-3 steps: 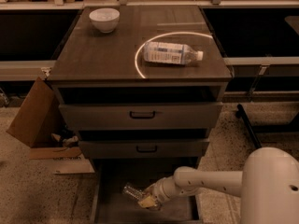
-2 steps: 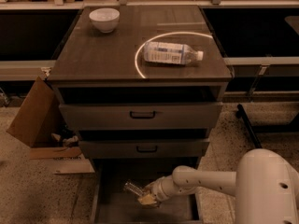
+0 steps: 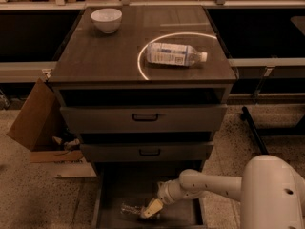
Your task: Place water bottle into bottom drawer
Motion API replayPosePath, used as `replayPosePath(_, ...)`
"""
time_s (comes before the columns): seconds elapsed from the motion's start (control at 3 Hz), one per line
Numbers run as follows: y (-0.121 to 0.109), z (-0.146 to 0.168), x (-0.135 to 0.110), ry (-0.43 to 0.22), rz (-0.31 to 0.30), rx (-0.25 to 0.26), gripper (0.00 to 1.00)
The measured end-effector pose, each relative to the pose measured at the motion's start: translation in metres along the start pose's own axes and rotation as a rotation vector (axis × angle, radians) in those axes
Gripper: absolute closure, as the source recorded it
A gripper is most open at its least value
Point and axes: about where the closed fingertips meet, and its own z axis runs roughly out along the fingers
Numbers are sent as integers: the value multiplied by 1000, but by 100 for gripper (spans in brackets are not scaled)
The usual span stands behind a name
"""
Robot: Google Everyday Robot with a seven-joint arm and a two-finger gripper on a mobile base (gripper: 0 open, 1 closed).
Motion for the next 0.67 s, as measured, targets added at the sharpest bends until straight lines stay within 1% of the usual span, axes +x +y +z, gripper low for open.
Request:
replayPosePath(0.33,2,-49,9,-26,17,21,0)
replayPosePath(0.67,2,-109,10,-66,16,55,0)
